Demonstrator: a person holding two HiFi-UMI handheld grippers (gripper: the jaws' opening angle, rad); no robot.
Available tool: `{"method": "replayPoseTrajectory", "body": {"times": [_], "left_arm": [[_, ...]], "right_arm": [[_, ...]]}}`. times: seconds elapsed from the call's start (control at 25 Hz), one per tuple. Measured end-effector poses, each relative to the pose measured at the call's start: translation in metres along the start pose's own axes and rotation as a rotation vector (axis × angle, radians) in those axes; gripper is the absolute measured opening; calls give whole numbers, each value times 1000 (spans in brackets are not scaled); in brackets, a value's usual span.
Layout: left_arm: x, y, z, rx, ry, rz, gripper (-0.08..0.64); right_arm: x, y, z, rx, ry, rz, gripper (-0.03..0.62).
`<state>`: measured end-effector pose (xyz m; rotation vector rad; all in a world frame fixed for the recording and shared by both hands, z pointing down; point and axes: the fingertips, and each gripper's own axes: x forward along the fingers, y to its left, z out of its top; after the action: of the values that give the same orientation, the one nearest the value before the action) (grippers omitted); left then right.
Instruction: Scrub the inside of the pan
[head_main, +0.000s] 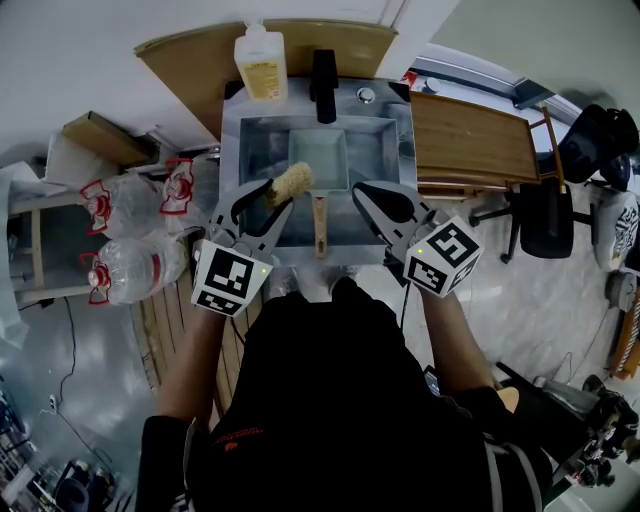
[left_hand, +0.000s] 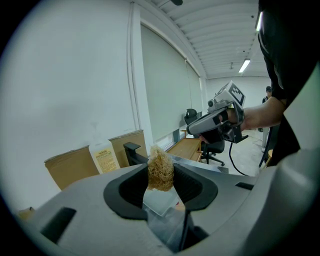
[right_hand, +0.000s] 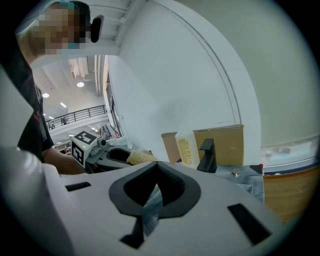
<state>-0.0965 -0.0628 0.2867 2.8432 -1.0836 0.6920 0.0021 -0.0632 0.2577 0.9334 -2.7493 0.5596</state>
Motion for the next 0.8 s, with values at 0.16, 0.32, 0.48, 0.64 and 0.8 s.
{"method": "replayPoseTrajectory", "body": {"times": [0.16,0.32,0.48,0.64,0.8], "left_arm": [[1,-1,0,0,2,-2,160],[2,-2,0,-3,2,-6,160],[3,-3,-1,-2,4,-11,158],[4,-4,-2,1,8,-11,160],[5,-3,-2,-1,7,-11,160]], "right_arm": [[0,0,-1,4,2,0,5],[0,-1,-3,9,5,-2,5],[0,-2,-4,12,6,-2,5],[-1,-4,-5,13,9,-3,3],[0,-5,-4,8,10,-3,5]]}}
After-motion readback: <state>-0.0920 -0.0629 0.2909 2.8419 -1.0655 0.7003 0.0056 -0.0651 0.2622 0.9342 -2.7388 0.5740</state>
